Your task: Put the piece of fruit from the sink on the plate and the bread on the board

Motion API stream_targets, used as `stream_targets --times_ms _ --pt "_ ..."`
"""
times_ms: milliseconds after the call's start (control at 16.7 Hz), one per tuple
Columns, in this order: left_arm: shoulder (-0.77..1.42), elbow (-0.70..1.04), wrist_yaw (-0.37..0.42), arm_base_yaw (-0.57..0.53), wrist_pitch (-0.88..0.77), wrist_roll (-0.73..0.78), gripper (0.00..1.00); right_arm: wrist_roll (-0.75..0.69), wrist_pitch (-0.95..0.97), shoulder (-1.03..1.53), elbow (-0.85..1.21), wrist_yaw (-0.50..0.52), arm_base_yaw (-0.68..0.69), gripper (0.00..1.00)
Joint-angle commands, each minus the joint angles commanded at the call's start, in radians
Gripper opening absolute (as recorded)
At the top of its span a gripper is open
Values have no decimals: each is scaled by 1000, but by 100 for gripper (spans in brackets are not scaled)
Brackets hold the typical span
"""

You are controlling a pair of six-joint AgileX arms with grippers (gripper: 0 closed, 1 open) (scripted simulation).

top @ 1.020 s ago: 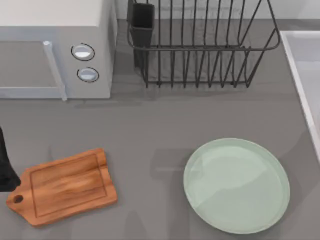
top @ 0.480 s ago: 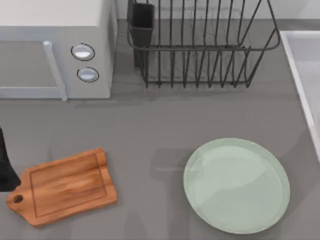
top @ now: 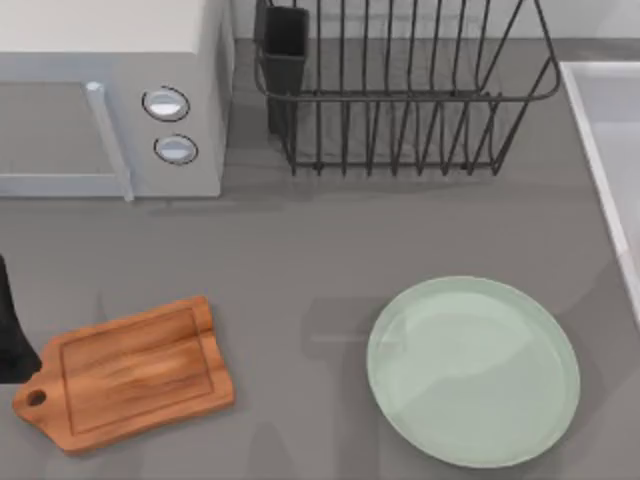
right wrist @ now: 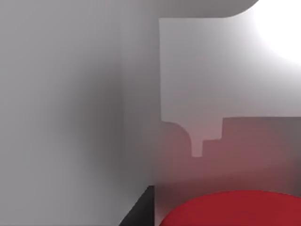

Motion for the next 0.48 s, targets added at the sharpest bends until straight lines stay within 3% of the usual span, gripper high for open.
stream_targets --times_ms 480 --pt "0 0 0 0 0 0 100 9 -53 -80 26 -17 1 0"
